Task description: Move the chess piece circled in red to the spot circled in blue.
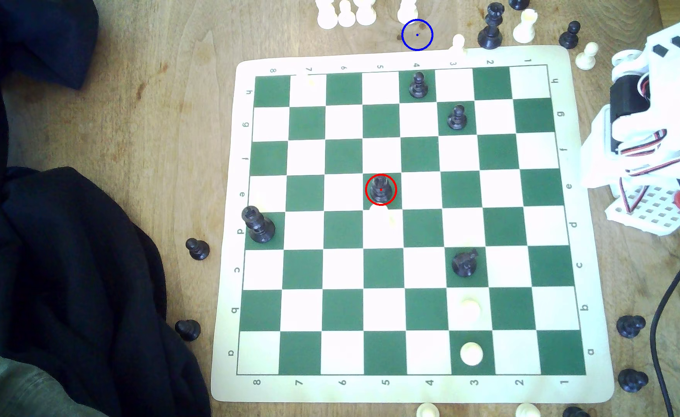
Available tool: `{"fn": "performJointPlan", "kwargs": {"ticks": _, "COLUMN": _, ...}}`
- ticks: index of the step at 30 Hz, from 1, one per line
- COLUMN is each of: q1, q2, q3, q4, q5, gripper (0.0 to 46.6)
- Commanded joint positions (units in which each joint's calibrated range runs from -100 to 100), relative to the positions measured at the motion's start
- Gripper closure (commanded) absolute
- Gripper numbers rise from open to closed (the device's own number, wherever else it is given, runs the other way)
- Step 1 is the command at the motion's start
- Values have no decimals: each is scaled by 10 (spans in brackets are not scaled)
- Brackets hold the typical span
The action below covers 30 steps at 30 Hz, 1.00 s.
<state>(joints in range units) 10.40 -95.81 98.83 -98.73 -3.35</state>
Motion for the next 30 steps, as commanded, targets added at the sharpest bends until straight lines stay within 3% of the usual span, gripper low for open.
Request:
{"fn": "performJointPlan", "kwargs": {"ticks": 1, "q1": -32, "q2": 1, "q3": 11, "q4": -9, "q5": 1, "gripper": 464}}
{"fn": "performJointPlan", "kwargs": {"ticks": 3, "q1": -29, "q2": 0, "q3": 11, "q4": 26, "q5": 1, "gripper": 464}}
{"fn": "performJointPlan", "kwargs": {"ticks": 9, "q1": -29, "q2": 0, "q3": 11, "q4": 399, "q5": -1, "gripper": 464}}
{"fn": "performJointPlan", "kwargs": {"ticks": 12, "q1": -29, "q2": 0, "q3": 6, "q4": 488, "q5": -2, "gripper": 464}}
{"fn": "performJointPlan", "kwargs": {"ticks": 17, "q1": -11, "q2": 1, "q3": -120, "q4": 884, "q5": 0, "gripper": 464}}
{"fn": "performJointPlan", "kwargs": {"ticks": 23, "q1": 5, "q2": 1, "q3": -182, "q4": 1088, "q5": -6, "gripper": 464}}
{"fn": "performJointPlan", "kwargs": {"ticks": 25, "q1": 13, "q2": 1, "q3": -207, "q4": 1153, "q5": -10, "gripper": 423}}
{"fn": "performJointPlan", "kwargs": {"ticks": 26, "q1": 21, "q2": 6, "q3": -240, "q4": 1231, "q5": -10, "gripper": 382}}
{"fn": "performJointPlan", "kwargs": {"ticks": 30, "q1": 33, "q2": 29, "q3": -301, "q4": 1354, "q5": -10, "gripper": 384}}
